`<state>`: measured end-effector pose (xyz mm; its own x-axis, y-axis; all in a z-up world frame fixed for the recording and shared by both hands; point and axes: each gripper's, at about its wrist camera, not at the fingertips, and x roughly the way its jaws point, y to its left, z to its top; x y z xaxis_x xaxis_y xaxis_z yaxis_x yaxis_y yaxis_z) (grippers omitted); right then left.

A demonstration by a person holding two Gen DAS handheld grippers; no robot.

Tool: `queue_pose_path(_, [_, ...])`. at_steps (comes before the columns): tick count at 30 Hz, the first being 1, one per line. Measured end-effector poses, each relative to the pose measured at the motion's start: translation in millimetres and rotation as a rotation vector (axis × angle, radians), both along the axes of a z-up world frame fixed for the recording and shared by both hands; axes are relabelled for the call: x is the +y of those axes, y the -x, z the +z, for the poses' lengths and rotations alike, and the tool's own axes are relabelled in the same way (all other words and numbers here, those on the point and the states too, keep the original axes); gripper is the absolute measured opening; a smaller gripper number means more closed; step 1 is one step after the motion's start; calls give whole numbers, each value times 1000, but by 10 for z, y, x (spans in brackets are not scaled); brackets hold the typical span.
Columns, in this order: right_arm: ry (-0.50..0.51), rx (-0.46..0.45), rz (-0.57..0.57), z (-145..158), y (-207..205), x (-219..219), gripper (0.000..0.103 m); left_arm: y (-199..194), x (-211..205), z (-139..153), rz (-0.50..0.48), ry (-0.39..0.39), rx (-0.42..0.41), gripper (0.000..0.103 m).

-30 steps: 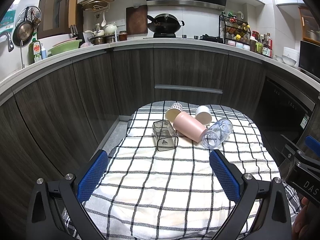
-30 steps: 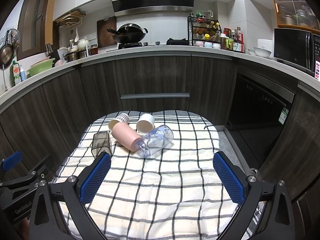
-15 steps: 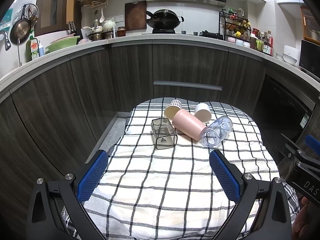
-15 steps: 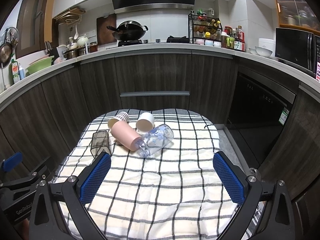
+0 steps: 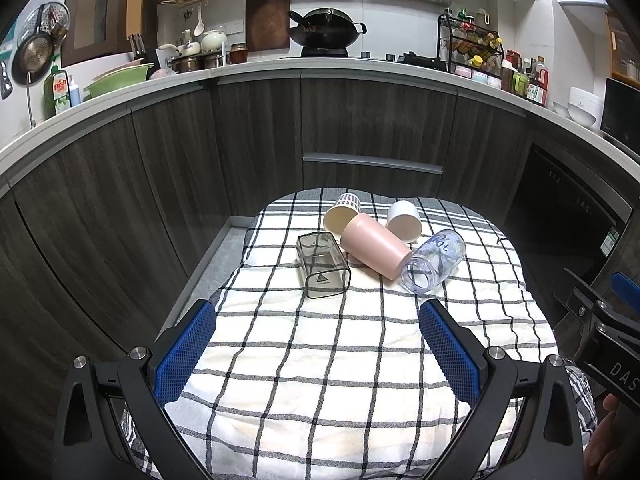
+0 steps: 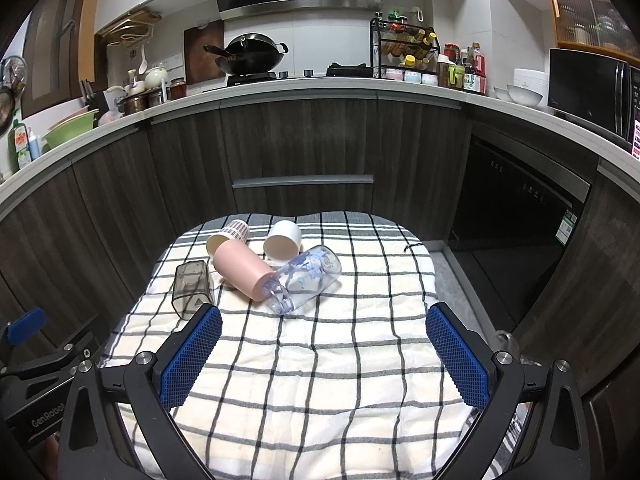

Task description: Flip cup upside down

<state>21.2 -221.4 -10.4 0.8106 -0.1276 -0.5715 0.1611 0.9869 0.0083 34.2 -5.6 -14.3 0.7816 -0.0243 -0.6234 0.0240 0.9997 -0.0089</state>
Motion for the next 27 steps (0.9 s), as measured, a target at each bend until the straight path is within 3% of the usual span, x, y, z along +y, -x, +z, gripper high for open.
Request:
queue_pose_path(14, [-4, 66, 36, -32, -422, 33, 102, -392, 18, 17, 36, -25, 28, 103])
queue_pose_path(27, [-41, 159, 146, -18, -1740, 336, 102, -1210, 320, 149, 127, -79, 32, 103])
